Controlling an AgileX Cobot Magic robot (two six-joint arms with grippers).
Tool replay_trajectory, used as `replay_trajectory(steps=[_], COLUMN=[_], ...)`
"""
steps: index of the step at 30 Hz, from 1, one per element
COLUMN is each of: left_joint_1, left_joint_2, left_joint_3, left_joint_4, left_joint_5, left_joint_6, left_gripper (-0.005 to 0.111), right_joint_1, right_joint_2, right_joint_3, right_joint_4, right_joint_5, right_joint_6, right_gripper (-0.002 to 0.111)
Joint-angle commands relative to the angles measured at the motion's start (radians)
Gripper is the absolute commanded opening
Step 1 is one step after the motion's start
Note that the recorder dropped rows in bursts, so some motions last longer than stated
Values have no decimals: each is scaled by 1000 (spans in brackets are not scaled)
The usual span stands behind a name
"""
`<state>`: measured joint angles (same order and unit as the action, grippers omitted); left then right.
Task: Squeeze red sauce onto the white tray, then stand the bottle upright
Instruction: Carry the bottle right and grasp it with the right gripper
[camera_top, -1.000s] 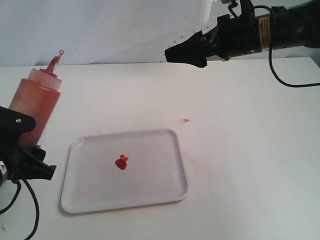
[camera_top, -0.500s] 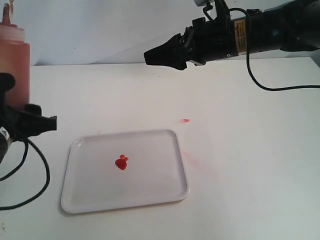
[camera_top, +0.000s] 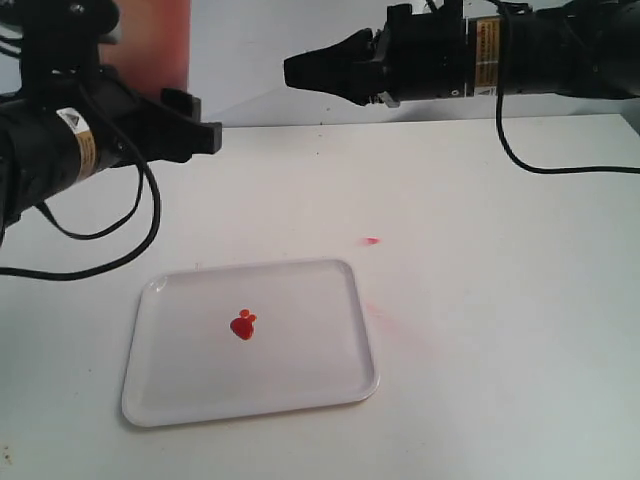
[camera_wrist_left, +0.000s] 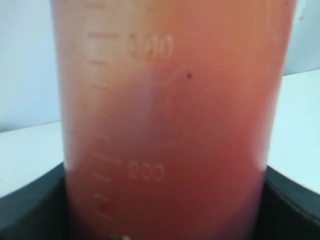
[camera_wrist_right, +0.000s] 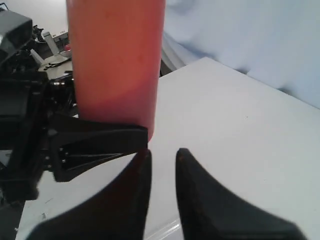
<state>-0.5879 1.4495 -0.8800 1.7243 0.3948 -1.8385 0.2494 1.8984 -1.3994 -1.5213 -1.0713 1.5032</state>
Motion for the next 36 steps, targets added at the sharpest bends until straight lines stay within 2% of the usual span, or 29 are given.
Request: replay_trajectory(steps=[1, 4, 5, 6, 9, 21, 25, 28, 31, 33, 36], left_joint_1=[1, 1, 1, 1, 1, 1, 1, 1, 1, 1, 1], left_joint_2=[-6, -6, -6, -6, -6, 1, 28, 65, 98, 112, 119], left_joint_3=[-49, -61, -66, -69, -83, -99, -99, -101, -103, -103, -103], left_joint_4=[20, 20, 20, 20, 20, 20, 20, 20, 20, 20, 20], left_joint_5=[-100, -196, -246, -279, -337, -614, -621, -635, -635, -626, -626], left_joint_6=[48, 120, 149, 168, 175, 304, 304, 304, 304, 312, 350], left_gripper=[0, 0, 0, 0, 0, 0, 0, 0, 0, 0, 0], right_joint_1=[-48, -64, -64, -64, -56, -18, -9, -3, -3, -3, -3], right_joint_2=[-6, -6, -6, -6, -6, -8, -8, -8, -8, -8, -8], right_joint_3=[7, 7, 7, 7, 7, 7, 7, 7, 7, 7, 7], right_joint_4=[60, 106, 116, 123, 134, 168, 172, 179, 179, 179, 168], right_joint_5=[-35, -117, -145, -150, -150, -150, -150, -150, -150, -150, -150], right_joint_6=[-21, -25, -40, -77, -136, -164, -169, -171, -171, -171, -171], right_gripper=[55, 94, 103, 105, 105, 105, 105, 99, 84, 69, 32])
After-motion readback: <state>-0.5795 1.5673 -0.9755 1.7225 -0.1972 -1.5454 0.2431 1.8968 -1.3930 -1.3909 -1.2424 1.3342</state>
